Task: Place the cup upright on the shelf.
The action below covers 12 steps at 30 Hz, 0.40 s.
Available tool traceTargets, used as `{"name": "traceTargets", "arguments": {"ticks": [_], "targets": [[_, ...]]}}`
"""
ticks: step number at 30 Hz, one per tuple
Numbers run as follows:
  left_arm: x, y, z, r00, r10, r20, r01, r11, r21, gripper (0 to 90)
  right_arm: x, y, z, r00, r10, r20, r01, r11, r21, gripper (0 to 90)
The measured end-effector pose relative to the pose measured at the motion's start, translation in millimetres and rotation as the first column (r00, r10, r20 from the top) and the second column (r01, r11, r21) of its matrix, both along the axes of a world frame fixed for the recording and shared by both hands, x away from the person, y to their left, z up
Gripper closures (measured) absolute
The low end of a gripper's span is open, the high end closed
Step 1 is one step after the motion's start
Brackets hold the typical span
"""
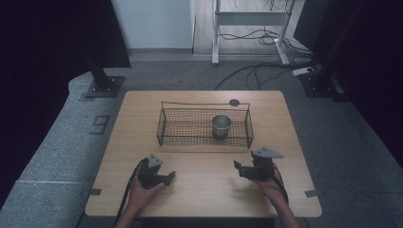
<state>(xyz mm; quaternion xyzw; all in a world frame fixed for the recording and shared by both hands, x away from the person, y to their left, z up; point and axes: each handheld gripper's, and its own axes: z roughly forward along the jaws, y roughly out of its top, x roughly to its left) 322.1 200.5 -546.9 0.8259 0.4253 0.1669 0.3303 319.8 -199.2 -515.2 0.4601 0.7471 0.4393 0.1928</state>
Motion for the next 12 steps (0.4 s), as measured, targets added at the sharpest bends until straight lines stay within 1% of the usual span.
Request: {"name": "traceTargets", "arguments": {"ticks": [2,5,12], "targets": [[0.0,0.0,0.0,1.0000,0.000,0.000,0.000,1.0000,0.000,15.8,-1.8,-0.6,-4.4,1.0000,0.001,-0.005,-0.001,1.000,-0.013,14.2],[0.0,0.1,0.0,1.0000,-0.001,-0.001,0.001,1.0000,0.000,15.8,-2.5,-1.7,-9.5,0.9999,0.001,-0.016,-0.001,1.000,-0.013,14.3],[-0.9,-1.0,0.0,1.0000,0.004,0.000,-0.004,1.0000,-0.001,16.4,-2.4,-2.3,-10.3,0.9999,-0.004,-0.014,0.004,1.000,-0.012,14.3]]}}
